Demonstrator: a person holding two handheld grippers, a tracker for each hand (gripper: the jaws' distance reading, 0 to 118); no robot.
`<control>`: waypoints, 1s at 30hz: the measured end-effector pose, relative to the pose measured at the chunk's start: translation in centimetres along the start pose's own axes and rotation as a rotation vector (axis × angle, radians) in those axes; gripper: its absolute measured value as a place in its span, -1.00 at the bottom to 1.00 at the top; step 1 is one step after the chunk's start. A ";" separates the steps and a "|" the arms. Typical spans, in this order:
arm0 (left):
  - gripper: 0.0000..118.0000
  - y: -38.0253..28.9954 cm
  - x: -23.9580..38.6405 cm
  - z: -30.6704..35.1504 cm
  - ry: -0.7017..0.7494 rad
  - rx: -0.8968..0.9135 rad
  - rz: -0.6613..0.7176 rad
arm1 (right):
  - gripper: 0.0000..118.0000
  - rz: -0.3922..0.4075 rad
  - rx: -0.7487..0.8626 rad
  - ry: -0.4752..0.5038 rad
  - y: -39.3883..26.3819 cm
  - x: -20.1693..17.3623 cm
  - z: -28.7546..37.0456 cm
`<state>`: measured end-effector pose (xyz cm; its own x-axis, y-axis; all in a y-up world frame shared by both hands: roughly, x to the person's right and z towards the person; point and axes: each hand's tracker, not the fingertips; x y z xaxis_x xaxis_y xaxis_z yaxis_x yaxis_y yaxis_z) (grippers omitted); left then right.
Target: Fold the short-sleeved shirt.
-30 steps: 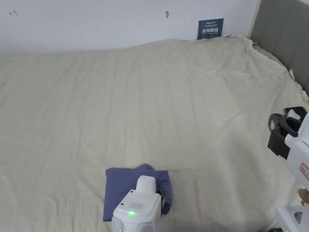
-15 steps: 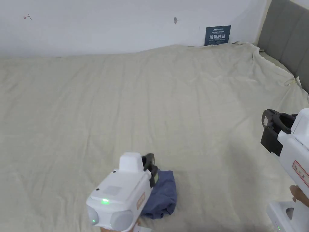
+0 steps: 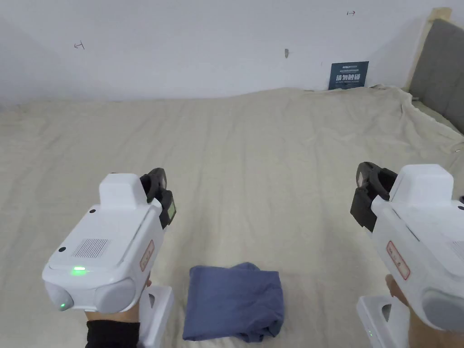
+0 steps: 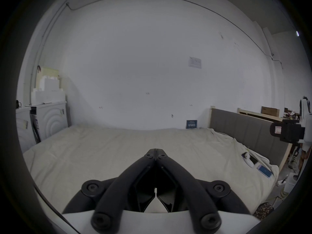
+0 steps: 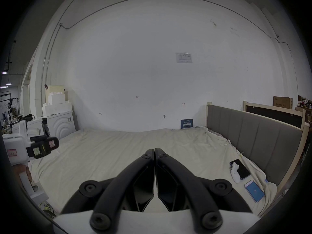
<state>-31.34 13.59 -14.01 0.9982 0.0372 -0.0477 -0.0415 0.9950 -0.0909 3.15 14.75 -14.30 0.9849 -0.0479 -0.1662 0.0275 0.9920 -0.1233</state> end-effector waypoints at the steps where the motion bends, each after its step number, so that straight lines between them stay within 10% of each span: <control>1: -1.00 0.0 -0.5 0.2 0.023 0.015 -0.002 | -1.00 0.000 0.003 0.000 -0.1 -0.3 -0.1; 30: -1.00 -2.1 -6.2 1.4 0.068 -0.084 0.041 | -1.00 -0.016 -0.226 0.140 -11.5 -8.1 -5.8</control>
<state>-37.39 11.41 -12.11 0.9905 0.0681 -0.1199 -0.0881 0.9814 -0.1707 -6.13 3.07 -17.21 0.9509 -0.0951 -0.2944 -0.0112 0.9404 -0.3400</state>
